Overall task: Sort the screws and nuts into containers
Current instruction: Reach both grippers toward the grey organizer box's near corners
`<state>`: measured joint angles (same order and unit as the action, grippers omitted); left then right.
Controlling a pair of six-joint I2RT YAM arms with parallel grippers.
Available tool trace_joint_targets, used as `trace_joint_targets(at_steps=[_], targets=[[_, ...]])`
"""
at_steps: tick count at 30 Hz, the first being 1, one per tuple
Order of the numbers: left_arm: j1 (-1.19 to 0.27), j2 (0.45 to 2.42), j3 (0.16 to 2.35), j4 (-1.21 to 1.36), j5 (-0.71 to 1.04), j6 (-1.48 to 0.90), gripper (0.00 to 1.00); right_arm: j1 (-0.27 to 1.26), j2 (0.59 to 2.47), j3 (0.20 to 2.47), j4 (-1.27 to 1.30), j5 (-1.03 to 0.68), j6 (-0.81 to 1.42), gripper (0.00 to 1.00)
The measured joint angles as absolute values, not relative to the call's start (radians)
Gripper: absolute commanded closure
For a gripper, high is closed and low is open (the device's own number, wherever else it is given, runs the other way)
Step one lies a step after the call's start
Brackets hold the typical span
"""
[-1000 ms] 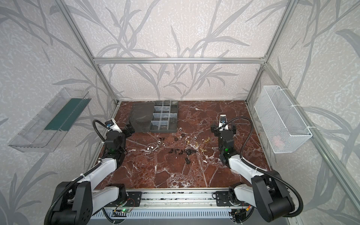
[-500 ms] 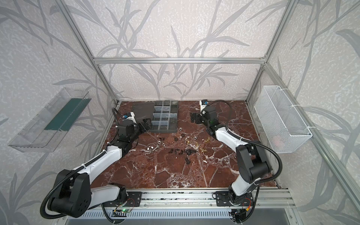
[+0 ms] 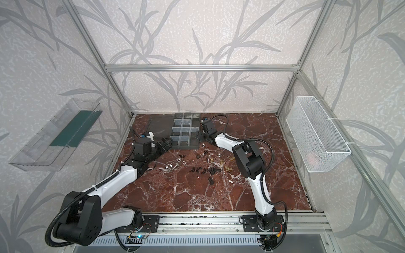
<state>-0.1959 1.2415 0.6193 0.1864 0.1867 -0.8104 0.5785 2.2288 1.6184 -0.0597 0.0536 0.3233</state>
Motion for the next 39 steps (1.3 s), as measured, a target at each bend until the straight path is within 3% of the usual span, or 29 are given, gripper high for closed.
trace_joint_targets(at_steps=[4,12,39], targets=[[-0.196,1.238,0.587,0.195,0.189,-0.828,0.01,0.595,2.278,1.682,-0.086,0.072,0.346,0.22],[-0.197,1.235,0.567,0.215,0.175,-0.844,0.01,0.607,2.285,1.693,-0.1,0.105,0.371,0.26],[-0.196,1.584,0.617,0.491,0.207,-0.964,0.01,0.661,2.199,1.505,-0.048,0.131,0.369,0.27]])
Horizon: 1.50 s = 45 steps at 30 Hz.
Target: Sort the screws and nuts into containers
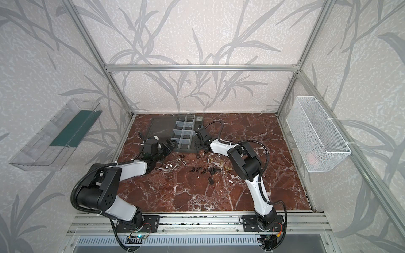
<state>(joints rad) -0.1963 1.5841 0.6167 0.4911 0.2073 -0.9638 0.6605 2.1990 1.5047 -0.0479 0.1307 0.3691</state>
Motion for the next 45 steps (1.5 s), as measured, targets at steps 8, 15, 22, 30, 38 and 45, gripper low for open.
trace_joint_targets(at_steps=[8,15,22,30,38,45], targets=[[-0.187,1.623,0.665,0.473,0.216,-0.956,0.01,0.688,2.171,1.496,-0.047,0.121,0.361,0.26],[-0.181,1.555,0.69,0.327,0.225,-0.899,0.01,0.693,2.125,1.496,-0.058,0.131,0.296,0.24],[-0.181,1.488,0.74,0.122,0.246,-0.858,0.09,0.685,2.084,1.496,-0.059,0.148,0.229,0.21],[-0.173,1.579,0.934,-0.059,0.3,-0.815,0.21,0.64,2.011,1.453,-0.055,0.145,0.204,0.2],[-0.165,1.626,0.932,-0.089,0.336,-0.886,0.25,0.602,1.914,1.339,-0.013,0.147,0.183,0.2],[-0.15,1.679,0.913,-0.034,0.363,-0.992,0.4,0.589,1.877,1.257,0.046,0.138,0.186,0.19]])
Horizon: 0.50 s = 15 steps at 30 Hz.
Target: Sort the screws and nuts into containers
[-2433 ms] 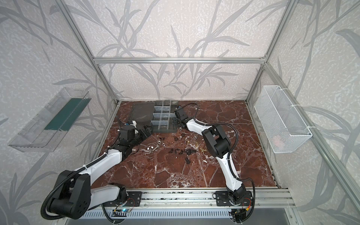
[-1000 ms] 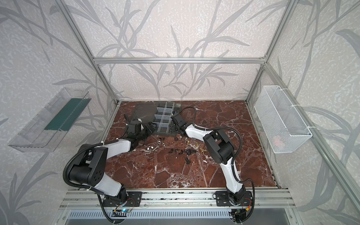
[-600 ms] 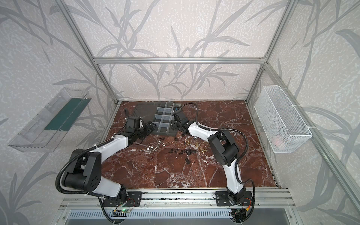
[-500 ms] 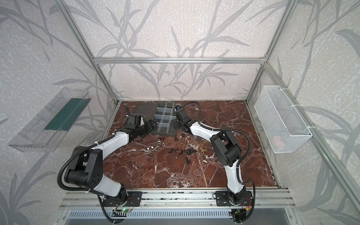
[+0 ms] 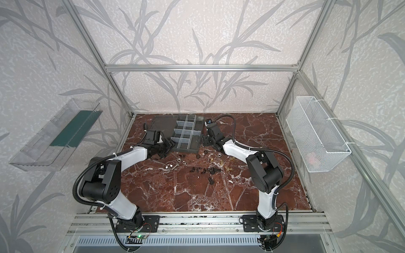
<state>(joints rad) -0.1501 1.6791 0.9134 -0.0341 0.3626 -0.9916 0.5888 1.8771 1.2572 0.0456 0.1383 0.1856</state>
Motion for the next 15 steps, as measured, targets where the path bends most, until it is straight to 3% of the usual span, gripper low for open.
trace_joint_targets(at_steps=[11,15], targets=[[-0.129,1.723,0.897,-0.014,0.315,-1.044,0.49,0.566,1.856,1.191,0.101,0.13,0.186,0.19],[-0.125,1.727,0.904,-0.015,0.316,-1.042,0.59,0.555,1.851,1.191,0.109,0.13,0.186,0.19]])
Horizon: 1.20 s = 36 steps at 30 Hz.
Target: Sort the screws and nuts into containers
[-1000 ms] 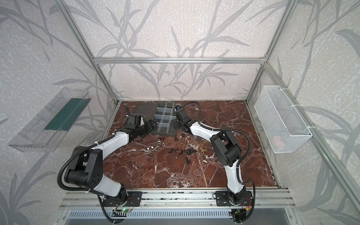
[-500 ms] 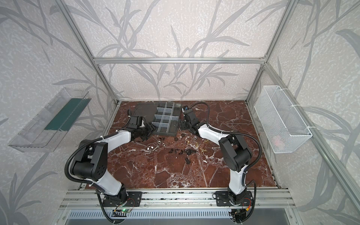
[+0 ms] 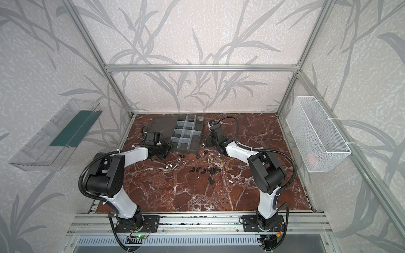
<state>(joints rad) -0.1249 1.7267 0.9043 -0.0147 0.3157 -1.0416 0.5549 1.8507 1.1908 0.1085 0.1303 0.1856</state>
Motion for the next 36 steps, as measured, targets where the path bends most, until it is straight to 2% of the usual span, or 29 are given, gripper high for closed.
trace_joint_targets(at_steps=[8,18,26,30,36], targets=[[-0.116,1.732,0.918,-0.017,0.324,-1.027,0.77,0.546,1.844,1.184,0.126,0.132,0.185,0.19],[-0.093,1.732,0.934,-0.039,0.333,-0.969,0.81,0.545,1.845,1.184,0.131,0.133,0.184,0.19],[-0.084,1.733,0.959,-0.078,0.335,-0.938,0.91,0.492,1.894,1.282,0.068,0.091,0.168,0.17],[-0.084,1.74,0.986,-0.114,0.329,-0.909,0.95,0.423,1.983,1.464,-0.025,0.04,0.148,0.22],[-0.083,1.747,1.006,-0.153,0.33,-0.847,0.95,0.373,2.135,1.663,-0.158,-0.019,0.083,0.38]])
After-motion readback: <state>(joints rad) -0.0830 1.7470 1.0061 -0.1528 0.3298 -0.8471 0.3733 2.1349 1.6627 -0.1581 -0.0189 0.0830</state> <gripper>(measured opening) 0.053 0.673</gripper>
